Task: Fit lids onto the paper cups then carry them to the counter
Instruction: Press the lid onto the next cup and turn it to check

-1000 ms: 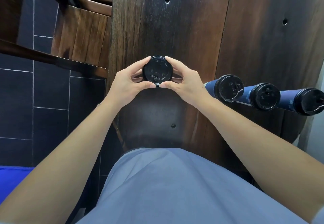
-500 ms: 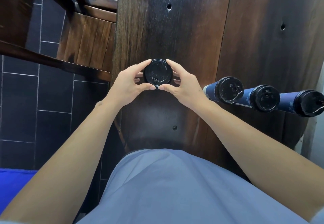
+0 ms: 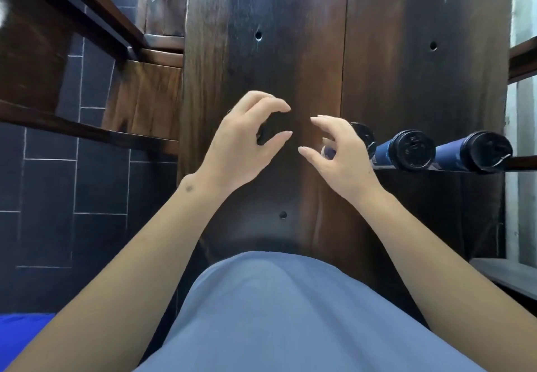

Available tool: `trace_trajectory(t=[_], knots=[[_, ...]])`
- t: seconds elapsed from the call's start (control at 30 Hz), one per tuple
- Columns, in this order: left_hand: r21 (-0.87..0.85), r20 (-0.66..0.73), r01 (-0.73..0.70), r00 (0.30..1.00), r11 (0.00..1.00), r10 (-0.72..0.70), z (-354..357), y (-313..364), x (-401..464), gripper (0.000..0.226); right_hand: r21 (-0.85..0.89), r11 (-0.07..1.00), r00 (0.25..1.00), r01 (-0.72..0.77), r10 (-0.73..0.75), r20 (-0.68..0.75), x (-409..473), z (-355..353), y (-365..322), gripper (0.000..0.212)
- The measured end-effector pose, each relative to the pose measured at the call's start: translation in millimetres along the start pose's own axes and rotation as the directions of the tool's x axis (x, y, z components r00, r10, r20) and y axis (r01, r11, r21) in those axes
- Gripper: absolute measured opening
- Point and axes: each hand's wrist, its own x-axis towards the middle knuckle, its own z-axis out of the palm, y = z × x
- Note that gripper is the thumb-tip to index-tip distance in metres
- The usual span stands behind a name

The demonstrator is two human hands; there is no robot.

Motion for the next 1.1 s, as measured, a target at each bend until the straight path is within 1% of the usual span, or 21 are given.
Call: trace_trajectory(t=[0.07,0.13,0.17,0.23,0.3,0.37,0.4,0.47,0.53,0.6,0.7,0.8,0.93,1.1], knots=[[-0.076,0.062,0.010,0.998,0.997,-0.005,24.7,17.4,2.3,0.032,-0.052,0.999,0.995,-0.001,-0.004,-0.100,-9.2,-20.1,17.2,0.050],[-0.131,0.153,0.100,0.985,0.986,-0.079,50.0,24.3,7.8,0.033,-0.101,0.994,0.992,-0.051,0.038,-0.124,-12.1,-36.4,34.5,0.053],[-0.135,0.207,0.154,0.970,0.979,-0.124,62.7,25.2,11.8,0.036,-0.132,0.987,0.992,-0.088,0.075,-0.099,-12.1,-43.1,42.0,0.058],[-0.093,0.325,0.251,0.922,0.963,-0.209,85.3,24.9,22.9,0.048,-0.200,0.970,0.990,-0.137,0.141,0.002,-8.0,-54.3,55.4,0.071],[-0.034,0.432,0.309,0.862,0.950,-0.265,100.7,25.4,35.6,0.064,-0.272,0.953,0.981,-0.132,0.165,0.104,0.2,-63.1,65.4,0.082],[-0.014,0.504,0.335,0.816,0.942,-0.282,111.7,28.0,48.8,0.076,-0.332,0.938,0.965,-0.100,0.173,0.198,9.4,-71.9,71.1,0.090],[-0.014,0.531,0.342,0.799,0.939,-0.283,116.2,29.6,54.9,0.079,-0.334,0.939,0.956,-0.081,0.168,0.239,13.7,-75.6,72.8,0.092],[-0.024,0.568,0.356,0.774,0.934,-0.280,124.1,29.7,64.5,0.082,-0.302,0.952,0.943,-0.050,0.145,0.299,21.5,-79.0,73.1,0.088],[-0.013,0.577,0.364,0.763,0.931,-0.290,129.4,28.0,70.7,0.084,-0.273,0.961,0.935,-0.042,0.134,0.328,28.3,-79.4,72.8,0.081],[-0.003,0.579,0.385,0.753,0.923,-0.312,129.0,23.7,73.3,0.085,-0.246,0.968,0.934,-0.044,0.127,0.334,33.8,-76.6,73.0,0.081],[-0.008,0.606,0.403,0.730,0.915,-0.317,122.6,14.5,72.0,0.095,-0.210,0.977,0.938,-0.032,0.102,0.330,38.7,-71.4,74.9,0.083],[0.010,0.596,0.435,0.721,0.901,-0.354,117.8,3.8,65.4,0.099,-0.188,0.982,0.944,-0.026,0.086,0.319,41.0,-65.9,73.4,0.083],[-0.070,0.533,0.478,0.760,0.876,-0.372,114.1,-3.5,58.8,0.090,-0.168,0.985,0.944,-0.030,0.084,0.320,46.4,-59.5,68.4,0.084],[-0.149,0.434,0.486,0.815,0.861,-0.384,97.1,-14.4,52.3,0.080,-0.085,0.995,0.948,-0.047,0.071,0.310,55.3,-48.8,59.3,0.084]])
